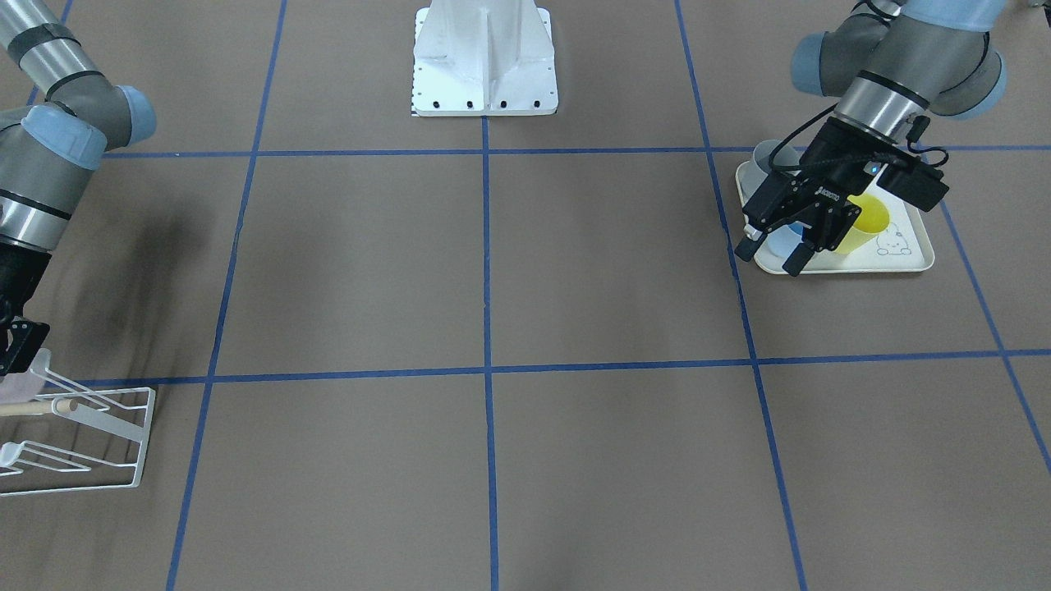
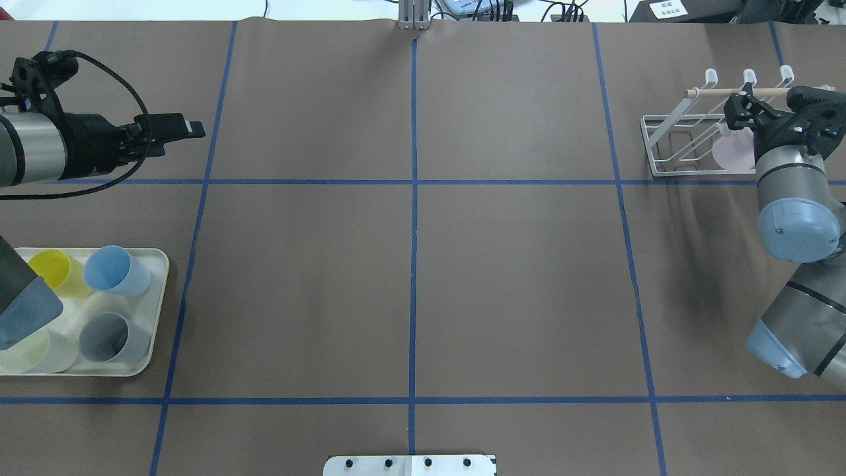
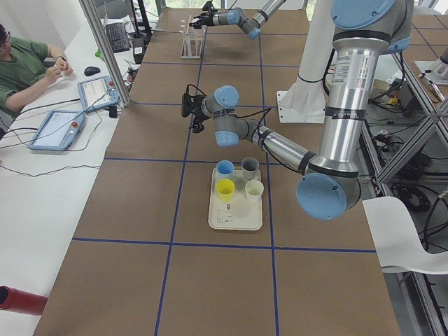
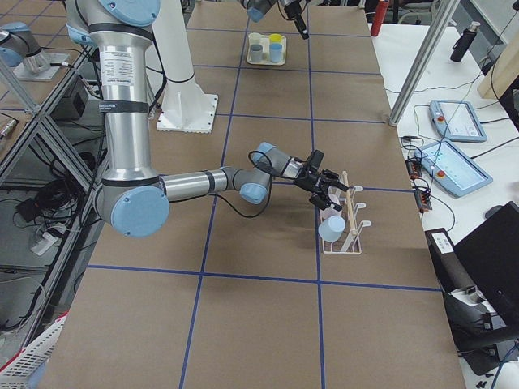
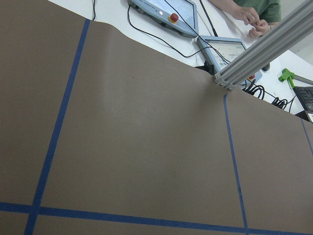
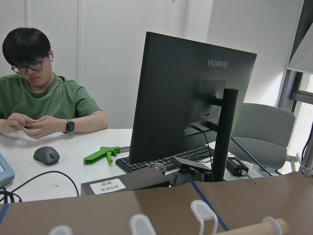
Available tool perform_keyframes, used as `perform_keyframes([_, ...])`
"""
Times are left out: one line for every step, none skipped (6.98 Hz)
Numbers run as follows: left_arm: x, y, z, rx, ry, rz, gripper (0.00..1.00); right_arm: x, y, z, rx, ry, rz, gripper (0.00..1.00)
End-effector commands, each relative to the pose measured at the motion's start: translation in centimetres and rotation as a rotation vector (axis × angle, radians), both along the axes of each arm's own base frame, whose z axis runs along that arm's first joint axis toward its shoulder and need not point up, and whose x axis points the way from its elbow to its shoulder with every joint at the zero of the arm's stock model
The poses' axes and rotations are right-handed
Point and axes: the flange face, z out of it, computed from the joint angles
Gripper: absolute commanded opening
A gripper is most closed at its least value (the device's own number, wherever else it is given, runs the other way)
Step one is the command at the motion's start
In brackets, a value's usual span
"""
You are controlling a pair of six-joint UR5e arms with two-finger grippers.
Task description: Transfer IKEA cup to right arm and place on rack
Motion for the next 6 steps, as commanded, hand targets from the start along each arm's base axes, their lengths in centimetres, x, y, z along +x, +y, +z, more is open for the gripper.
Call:
perform_keyframes([0.0,0.0,0.0,0.0,0.0,0.0,1.0,0.9,-0.2,-0.8,0.025,-0.023,0.012,1.0])
perform_keyframes([0.0,0.0,0.1,0.0,-0.002,0.002,1.0,2.2,-0.2,-1.9,0.057,-0.069,0.009,1.0])
perform_keyframes([0.0,0.1,0.3,-0.002,-0.006,0.004,1.0,5.1,1.2,-3.0,0.059,-0.093,-0.015,1.0])
perform_keyframes([-0.1,0.2,0.6,-0.004,-0.011,0.019,1.0,7.0,2.1,-5.8,0.083,-0.147,-0.045,1.0])
perform_keyframes([-0.6,0.5,1.7,-0.021,-0.018,0.054,1.0,7.7,2.9,-7.8,0.104,-0.186,-0.06,1.0])
perform_keyframes([-2.5,0.5,3.6,-0.001,-0.069,0.063,1.0,7.7,3.6,-9.6,0.121,-0.235,-0.095,1.0])
